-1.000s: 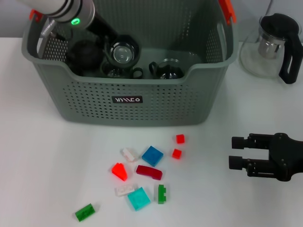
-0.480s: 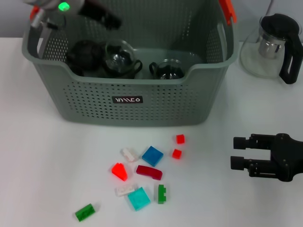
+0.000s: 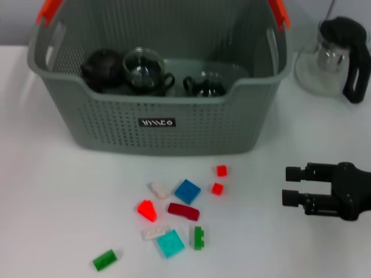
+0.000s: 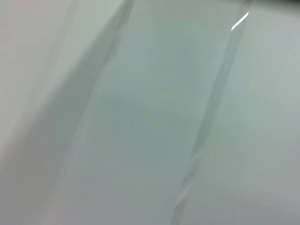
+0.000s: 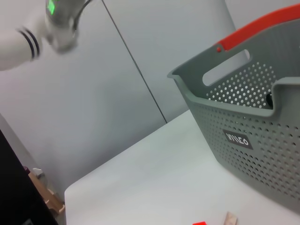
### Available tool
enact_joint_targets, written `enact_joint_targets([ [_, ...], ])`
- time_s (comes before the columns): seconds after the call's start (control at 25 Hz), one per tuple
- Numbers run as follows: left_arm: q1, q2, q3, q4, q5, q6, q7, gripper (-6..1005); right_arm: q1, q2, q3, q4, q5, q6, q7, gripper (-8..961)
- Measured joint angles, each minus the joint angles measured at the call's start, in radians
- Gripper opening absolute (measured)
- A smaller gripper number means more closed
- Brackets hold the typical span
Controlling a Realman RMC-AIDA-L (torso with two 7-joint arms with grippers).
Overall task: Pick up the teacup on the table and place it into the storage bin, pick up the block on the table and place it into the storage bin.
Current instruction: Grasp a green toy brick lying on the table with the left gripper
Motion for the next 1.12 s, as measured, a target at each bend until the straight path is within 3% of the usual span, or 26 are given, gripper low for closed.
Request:
enact_joint_targets([
  [0.08,0.044,-0.001,0.036,-0.123,-0.032,0.053,0.029,516,0.003,-0.001,0.0,0.008,0.0,0.002,0.0,700],
  [0.16,0.116,-0.031,0.087,-0.164,0.012,0.055,0.058,515,0.006,-0.003,0.0,0.015,0.0,0.002,0.0,701],
  [0.24,0.168,-0.049,0.123,-0.109,0.1,0.048,0.085,514,0.007,-0.004,0.0,0.02,0.0,0.002,0.0,701],
  [0.4,0.23,-0.052,0.159,0.083,0.317,0.035,0.12,511,0.008,-0.005,0.0,0.021,0.0,0.001,0.004,701],
  [0.56,0.229,-0.056,0.182,0.173,0.562,0.024,0.155,509,0.006,-0.006,0.001,0.021,0.0,0.004,0.009,700],
  [0.68,0.209,-0.073,0.252,0.205,0.692,0.015,0.158,508,0.006,-0.006,0.0,0.022,0.0,0.006,0.009,700],
  [0.8,0.177,-0.127,0.352,0.235,0.862,-0.03,0.15,508,0.007,-0.006,0.0,0.022,0.0,0.006,0.009,700],
  [0.92,0.145,-0.197,0.36,0.256,1.018,-0.095,0.143,508,0.012,-0.006,0.0,0.022,0.0,0.006,0.01,699],
  [1.12,0.163,-0.259,0.335,0.374,1.074,-0.148,0.141,507,0.014,-0.006,0.0,0.022,0.0,0.007,0.013,699],
])
